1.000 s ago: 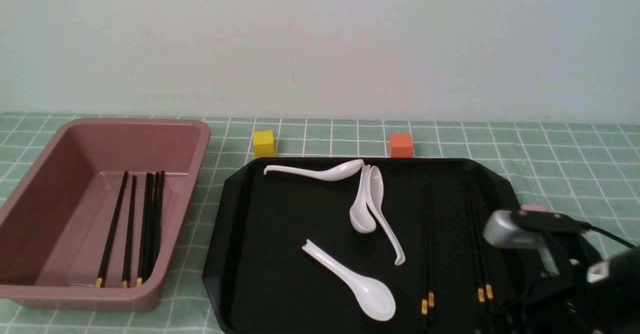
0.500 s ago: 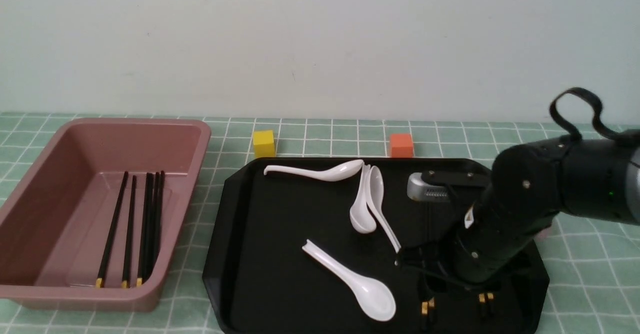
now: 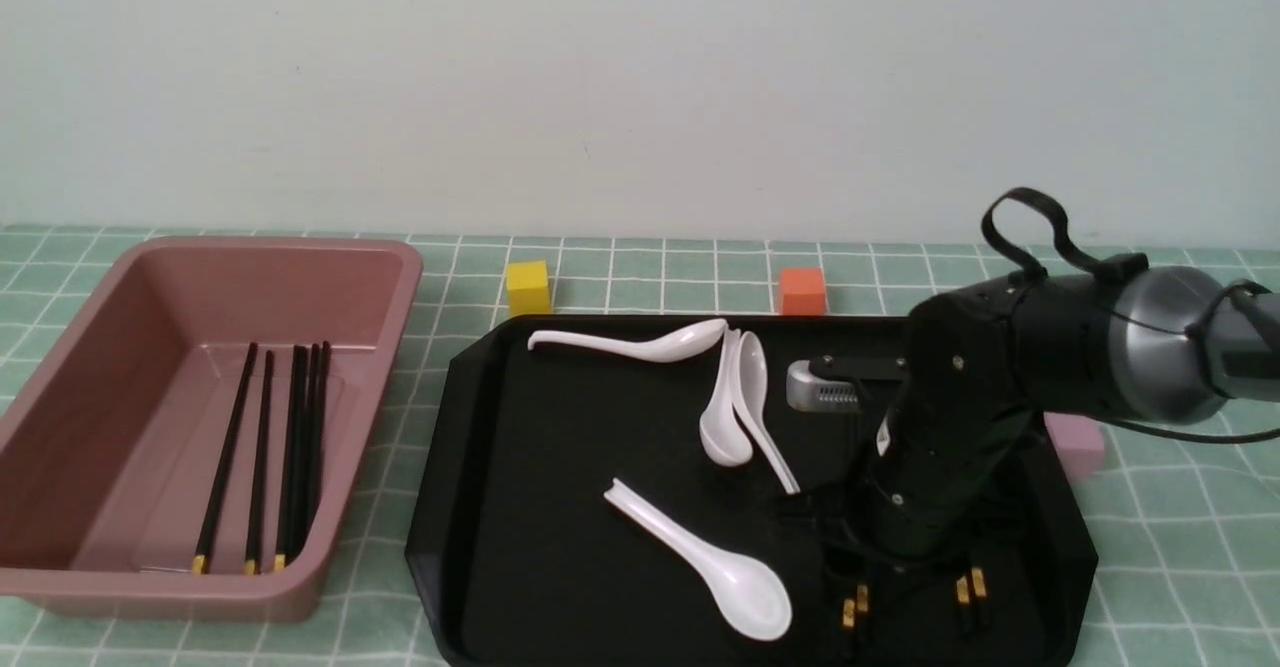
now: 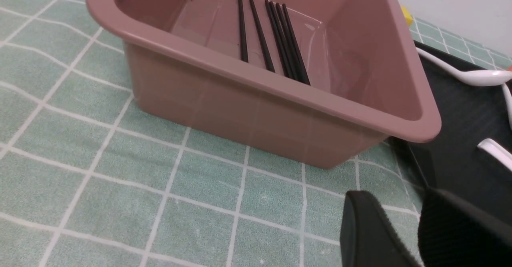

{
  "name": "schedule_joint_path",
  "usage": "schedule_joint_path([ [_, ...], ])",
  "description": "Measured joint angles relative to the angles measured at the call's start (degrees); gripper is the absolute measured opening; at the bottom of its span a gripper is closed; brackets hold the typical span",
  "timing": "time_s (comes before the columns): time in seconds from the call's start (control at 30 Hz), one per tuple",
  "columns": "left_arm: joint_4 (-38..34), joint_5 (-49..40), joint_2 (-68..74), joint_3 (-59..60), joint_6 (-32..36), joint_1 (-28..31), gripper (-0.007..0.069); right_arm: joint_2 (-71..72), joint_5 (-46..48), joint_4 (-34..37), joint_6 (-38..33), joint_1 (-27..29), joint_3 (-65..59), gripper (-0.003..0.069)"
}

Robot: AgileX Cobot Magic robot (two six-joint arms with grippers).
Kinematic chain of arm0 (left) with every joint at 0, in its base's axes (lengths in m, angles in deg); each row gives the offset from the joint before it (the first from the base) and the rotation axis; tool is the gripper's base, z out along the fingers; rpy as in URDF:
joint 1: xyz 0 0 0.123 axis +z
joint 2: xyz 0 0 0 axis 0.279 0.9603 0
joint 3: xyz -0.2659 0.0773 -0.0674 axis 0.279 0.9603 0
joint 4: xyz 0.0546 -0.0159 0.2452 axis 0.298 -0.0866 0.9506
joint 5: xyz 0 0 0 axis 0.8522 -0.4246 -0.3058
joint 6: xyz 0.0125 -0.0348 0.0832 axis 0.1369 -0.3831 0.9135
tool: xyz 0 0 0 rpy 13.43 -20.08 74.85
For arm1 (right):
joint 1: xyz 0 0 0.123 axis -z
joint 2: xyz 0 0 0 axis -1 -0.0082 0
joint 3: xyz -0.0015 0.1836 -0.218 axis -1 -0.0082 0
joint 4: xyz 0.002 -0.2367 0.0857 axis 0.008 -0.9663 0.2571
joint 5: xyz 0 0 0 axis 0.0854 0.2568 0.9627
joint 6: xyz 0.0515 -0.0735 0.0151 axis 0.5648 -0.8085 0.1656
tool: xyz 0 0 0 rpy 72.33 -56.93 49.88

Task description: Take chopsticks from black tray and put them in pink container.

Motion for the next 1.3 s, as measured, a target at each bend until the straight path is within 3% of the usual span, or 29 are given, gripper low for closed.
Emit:
schedule_joint_path([
  [0.1,0.0,0.0,0.0,0.0,0.0,0.0,0.0219,-0.1,0.1,-0.1,0.0,0.0,0.0,0.0287],
  [0.3,0.0,0.0,0.0,0.0,0.0,0.0,0.0225,-0.1,1.5,-1.7,-0.6,0.0,0.3,0.0141],
  [0.57,0.0,0.0,0.0,0.0,0.0,0.0,0.0237,5.0,9.5,-6.0,-2.4,0.1,-0.9,0.0142],
  [0.77,0.0,0.0,0.0,0.0,0.0,0.0,0.0237,15.3,14.7,-5.2,-2.4,0.1,0.5,0.0142],
  [0.87,0.0,0.0,0.0,0.0,0.0,0.0,0.0237,18.2,14.7,-2.3,-3.6,0.1,3.1,0.0142],
  [0.97,0.0,0.0,0.0,0.0,0.0,0.0,0.0237,19.9,13.3,5.0,-8.3,-0.8,7.4,0.0142],
  [1.17,0.0,0.0,0.0,0.0,0.0,0.0,0.0238,14.2,4.0,26.3,-24.8,-10.1,18.0,0.0142],
  [1.3,0.0,0.0,0.0,0.0,0.0,0.0,0.0238,5.7,-6.2,34.0,-29.9,-17.5,24.7,0.0142],
])
